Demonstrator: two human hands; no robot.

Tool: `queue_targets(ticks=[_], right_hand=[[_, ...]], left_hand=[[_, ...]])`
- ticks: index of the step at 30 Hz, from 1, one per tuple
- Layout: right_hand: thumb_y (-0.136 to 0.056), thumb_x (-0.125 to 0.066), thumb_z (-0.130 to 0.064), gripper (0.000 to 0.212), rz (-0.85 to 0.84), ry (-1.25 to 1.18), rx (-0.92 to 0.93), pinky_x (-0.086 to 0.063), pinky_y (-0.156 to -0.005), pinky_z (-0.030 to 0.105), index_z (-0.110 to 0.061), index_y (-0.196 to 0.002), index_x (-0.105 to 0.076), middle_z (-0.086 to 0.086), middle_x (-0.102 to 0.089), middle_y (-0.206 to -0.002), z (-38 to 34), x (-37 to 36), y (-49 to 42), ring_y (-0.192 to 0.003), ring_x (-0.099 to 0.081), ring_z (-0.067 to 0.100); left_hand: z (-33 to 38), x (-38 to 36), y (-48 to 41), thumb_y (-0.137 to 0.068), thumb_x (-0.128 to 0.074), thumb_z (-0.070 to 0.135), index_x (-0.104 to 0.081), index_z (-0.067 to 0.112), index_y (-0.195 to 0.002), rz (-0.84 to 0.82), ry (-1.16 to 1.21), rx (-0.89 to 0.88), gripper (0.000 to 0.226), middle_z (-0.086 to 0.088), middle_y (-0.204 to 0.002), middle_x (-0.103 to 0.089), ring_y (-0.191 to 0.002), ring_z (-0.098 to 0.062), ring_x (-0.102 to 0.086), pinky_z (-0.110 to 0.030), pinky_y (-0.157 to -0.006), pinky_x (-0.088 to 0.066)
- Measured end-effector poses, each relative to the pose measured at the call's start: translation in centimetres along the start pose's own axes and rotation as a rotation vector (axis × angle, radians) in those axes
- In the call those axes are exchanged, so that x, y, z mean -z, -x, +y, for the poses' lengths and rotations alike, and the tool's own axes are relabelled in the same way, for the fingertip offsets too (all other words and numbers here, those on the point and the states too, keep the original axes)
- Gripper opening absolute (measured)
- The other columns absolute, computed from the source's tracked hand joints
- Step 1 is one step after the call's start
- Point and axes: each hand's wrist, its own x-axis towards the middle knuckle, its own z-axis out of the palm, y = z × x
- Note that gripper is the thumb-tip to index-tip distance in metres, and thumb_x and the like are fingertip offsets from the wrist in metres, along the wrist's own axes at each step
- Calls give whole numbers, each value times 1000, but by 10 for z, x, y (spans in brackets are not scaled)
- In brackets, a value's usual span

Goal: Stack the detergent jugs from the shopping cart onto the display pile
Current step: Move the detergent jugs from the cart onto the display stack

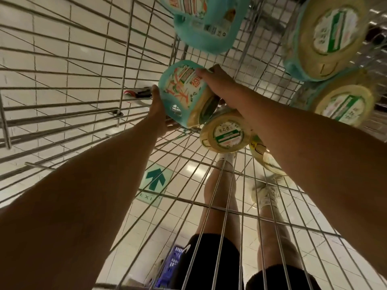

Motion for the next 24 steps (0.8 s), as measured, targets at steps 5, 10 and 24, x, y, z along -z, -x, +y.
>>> queue_targets(ticks=[5,10,24], right_hand=[[-97,-73,-45,20,15,-274,137,-63,-85,42,-28,-104,-65,2,-79,-107,-17,15,47,-97,-78,23],[-89,-83,-37,46,53,-450,180,-64,-87,40,-20,-127,-63,3,-78,-116,-43,37,125,-102,-78,20],[-69,-82,-66,64,-43,-186,263,-57,-84,39,-46,-125,-60,-12,-80,-109,-83,174,400,-95,-78,9]], left_hand=[[25,0,40,-106,-15,71,-50,21,-155,-23,42,-124,78,-20,-157,-51,-137,-40,-54,-62,-113,-46],[38,-25,116,-110,-24,64,-56,14,-148,51,160,-268,71,-18,-145,-63,-135,-38,-59,-59,-113,-47],[-32,-80,399,-94,-38,81,-66,34,-135,-162,151,-429,69,0,-117,-80,-104,-19,-76,-40,-79,-59]])
